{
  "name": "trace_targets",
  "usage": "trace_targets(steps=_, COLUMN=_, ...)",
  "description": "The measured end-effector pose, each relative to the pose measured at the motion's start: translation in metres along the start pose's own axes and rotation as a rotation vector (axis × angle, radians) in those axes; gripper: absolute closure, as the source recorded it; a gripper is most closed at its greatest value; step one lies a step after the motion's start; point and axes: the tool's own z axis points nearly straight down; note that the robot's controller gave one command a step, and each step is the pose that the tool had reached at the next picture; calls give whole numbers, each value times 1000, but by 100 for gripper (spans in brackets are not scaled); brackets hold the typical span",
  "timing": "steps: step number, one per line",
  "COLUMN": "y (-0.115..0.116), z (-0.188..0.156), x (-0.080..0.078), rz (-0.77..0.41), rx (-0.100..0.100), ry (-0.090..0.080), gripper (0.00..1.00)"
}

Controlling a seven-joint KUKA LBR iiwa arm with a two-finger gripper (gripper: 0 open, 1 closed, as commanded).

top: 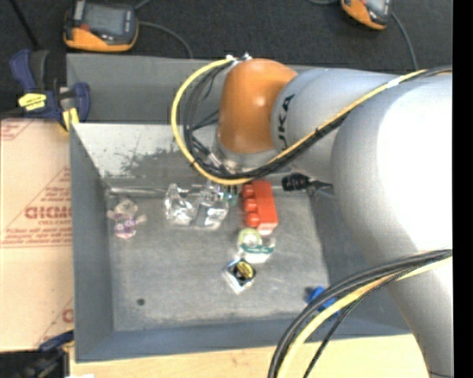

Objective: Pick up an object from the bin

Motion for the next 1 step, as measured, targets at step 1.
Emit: trace_targets(steps=1, y=-3, z=32, x=2, rz=56, rx=3, ry=6, gripper=0)
